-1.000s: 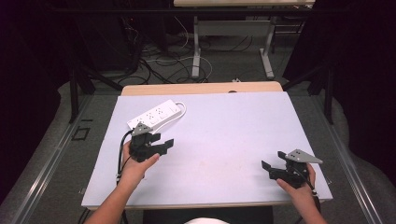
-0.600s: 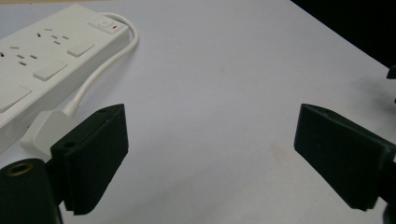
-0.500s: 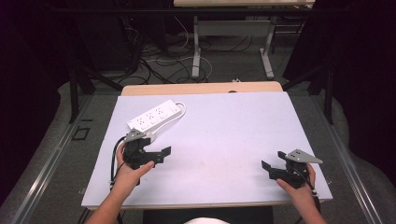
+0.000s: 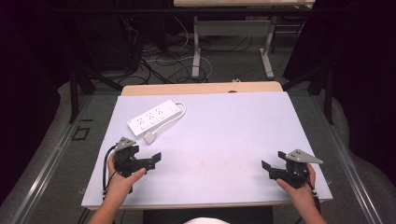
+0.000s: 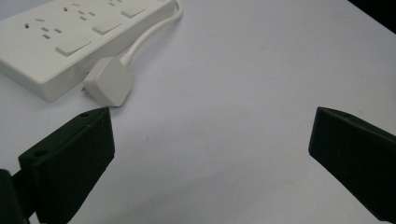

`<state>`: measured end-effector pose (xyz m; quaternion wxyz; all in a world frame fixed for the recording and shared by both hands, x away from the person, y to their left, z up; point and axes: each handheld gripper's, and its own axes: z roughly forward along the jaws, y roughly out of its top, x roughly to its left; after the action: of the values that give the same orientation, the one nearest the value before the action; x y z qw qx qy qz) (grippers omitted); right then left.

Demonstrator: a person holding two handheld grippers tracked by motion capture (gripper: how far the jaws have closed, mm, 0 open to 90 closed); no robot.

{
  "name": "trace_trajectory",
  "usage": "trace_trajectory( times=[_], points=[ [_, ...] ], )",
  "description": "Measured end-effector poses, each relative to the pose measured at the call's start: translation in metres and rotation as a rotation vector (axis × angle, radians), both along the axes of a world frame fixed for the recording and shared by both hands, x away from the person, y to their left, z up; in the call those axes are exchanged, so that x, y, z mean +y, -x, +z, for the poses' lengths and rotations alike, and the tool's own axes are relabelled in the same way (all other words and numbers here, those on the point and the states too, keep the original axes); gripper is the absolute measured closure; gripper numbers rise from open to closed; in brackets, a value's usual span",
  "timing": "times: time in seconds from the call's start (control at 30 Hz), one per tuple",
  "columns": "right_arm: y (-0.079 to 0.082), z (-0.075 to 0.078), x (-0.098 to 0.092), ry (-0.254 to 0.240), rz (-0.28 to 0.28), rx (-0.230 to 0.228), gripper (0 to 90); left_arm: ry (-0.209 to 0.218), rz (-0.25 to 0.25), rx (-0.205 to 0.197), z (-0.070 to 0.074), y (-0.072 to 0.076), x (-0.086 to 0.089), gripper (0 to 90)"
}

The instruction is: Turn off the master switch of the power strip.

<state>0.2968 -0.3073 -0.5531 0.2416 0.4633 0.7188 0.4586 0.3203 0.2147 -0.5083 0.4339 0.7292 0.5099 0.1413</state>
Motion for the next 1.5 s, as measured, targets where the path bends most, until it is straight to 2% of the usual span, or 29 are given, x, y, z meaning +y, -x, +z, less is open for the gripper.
trace_trajectory(
  times=[0.03,0.1,0.13,0.2,0.3,0.37,0.43,0.63,0.67,0.7,0.87,0.93,1.2,1.3,1.4,1.5],
  points=[
    [0.000,0.000,0.000,0.004,0.004,-0.002,19.4,0.000,0.019,-0.014,-0.003,0.000,0.002,0.3],
    [0.001,0.001,0.000,0.009,0.007,0.012,19.5,0.010,0.042,0.002,-0.005,0.002,0.005,0.3],
    [0.000,0.000,0.000,0.004,0.006,0.002,19.4,0.011,0.056,0.004,-0.006,0.003,0.007,0.3],
    [0.001,0.001,-0.001,0.010,0.008,0.010,19.4,0.001,0.069,0.009,-0.009,0.004,0.011,0.4],
    [0.001,0.001,-0.001,0.013,0.008,0.008,19.4,-0.021,0.066,0.014,-0.013,0.006,0.018,0.4],
    [0.000,0.000,0.000,0.005,0.007,0.005,19.4,-0.021,0.080,0.003,-0.018,0.006,0.019,0.4],
    [0.001,0.000,0.000,0.010,0.003,0.009,19.4,-0.051,0.084,-0.001,-0.021,0.006,0.022,0.3],
    [0.000,-0.002,0.000,0.007,-0.001,0.005,19.4,-0.068,0.104,-0.009,-0.028,0.004,0.028,0.3],
    [0.000,-0.001,-0.001,0.016,0.004,0.020,19.4,-0.079,0.106,-0.007,-0.030,0.004,0.029,0.4],
    [0.000,-0.002,-0.001,0.004,0.004,0.013,19.4,-0.091,0.104,-0.003,-0.031,0.004,0.029,0.3],
    [0.000,-0.002,-0.002,0.015,0.000,0.014,19.4,-0.147,0.099,-0.001,-0.037,0.003,0.026,0.3],
    [0.000,-0.002,-0.002,0.016,0.001,0.013,19.4,-0.140,0.097,0.003,-0.039,0.003,0.025,0.3],
    [0.000,-0.003,-0.002,0.022,0.002,0.013,19.4,-0.155,0.076,0.031,-0.043,0.002,0.025,0.3],
    [0.000,-0.003,-0.001,0.015,0.007,0.014,19.4,-0.154,0.080,0.025,-0.046,0.001,0.023,0.3],
    [0.000,-0.003,-0.002,0.022,0.004,0.013,19.4,-0.158,0.067,0.043,-0.045,0.001,0.024,0.3],
    [0.000,-0.003,-0.001,0.019,0.004,0.016,19.5,-0.150,0.071,0.037,-0.045,0.000,0.023,0.3]
  ],
)
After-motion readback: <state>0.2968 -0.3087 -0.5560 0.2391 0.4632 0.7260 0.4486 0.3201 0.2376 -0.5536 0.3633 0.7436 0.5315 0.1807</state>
